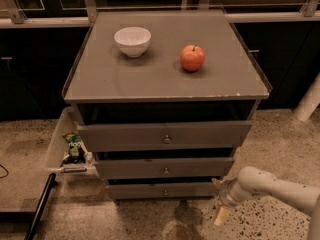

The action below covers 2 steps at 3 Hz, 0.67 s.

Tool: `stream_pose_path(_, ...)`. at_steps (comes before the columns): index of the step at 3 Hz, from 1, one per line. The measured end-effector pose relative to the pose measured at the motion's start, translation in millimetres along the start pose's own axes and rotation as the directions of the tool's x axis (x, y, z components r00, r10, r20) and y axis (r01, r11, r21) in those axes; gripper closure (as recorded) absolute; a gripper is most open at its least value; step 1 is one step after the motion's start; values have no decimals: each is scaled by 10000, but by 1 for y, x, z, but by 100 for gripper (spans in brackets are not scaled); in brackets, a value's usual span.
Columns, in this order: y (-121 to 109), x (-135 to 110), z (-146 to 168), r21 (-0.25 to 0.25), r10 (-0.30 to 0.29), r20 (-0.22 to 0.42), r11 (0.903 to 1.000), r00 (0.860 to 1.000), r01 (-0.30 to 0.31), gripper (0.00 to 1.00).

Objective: Open bottom drawer

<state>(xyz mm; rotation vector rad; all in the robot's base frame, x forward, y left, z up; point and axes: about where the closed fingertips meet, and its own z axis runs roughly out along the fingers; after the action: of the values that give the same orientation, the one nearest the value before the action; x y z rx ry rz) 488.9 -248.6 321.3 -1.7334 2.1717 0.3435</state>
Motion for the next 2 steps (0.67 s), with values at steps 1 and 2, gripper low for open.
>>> stream_pose_path(1, -11, 12, 47, 604, -749, 749, 9957, 9944, 704, 0)
stream_pose_path(2, -17, 27, 79, 1116, -1452, 1433, 9852, 9790, 1298, 0)
